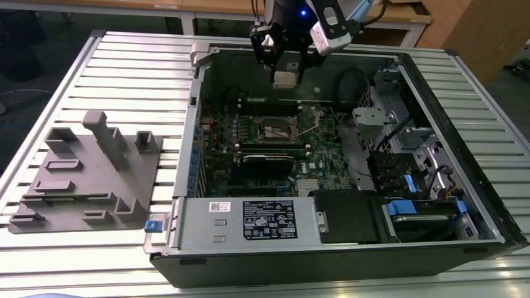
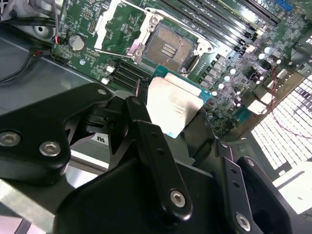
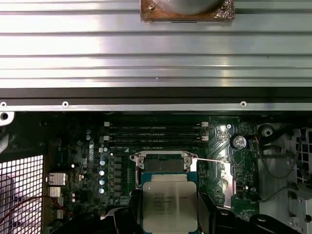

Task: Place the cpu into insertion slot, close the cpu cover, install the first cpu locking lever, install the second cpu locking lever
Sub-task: 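Place the cpu into insertion slot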

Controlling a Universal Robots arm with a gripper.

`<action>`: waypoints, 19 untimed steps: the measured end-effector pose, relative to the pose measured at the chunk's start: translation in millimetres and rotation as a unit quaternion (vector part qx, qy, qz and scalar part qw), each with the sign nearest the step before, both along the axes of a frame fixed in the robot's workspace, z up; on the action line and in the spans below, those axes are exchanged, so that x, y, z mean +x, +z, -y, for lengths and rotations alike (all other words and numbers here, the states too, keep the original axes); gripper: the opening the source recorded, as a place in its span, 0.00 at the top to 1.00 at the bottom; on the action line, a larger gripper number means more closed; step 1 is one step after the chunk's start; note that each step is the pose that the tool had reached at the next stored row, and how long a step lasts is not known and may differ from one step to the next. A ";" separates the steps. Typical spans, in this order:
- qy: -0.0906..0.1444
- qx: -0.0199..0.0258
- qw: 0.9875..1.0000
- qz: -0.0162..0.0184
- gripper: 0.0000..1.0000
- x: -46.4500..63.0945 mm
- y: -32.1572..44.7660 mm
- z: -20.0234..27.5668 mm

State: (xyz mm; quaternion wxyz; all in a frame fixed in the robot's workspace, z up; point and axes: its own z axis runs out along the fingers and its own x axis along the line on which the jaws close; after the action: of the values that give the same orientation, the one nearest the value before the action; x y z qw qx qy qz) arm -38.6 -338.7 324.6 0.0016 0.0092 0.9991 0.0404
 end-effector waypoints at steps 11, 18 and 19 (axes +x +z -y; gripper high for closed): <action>0.000 0.000 1.000 0.000 0.46 0.0 -5.7 0.1; 0.000 0.000 1.000 0.000 0.46 0.0 -10.1 0.1; 0.000 0.000 1.000 0.000 0.46 0.0 -10.1 0.1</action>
State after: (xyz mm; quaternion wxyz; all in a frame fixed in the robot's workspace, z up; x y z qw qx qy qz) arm -38.6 -338.8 314.5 0.0016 0.0092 0.9991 0.0408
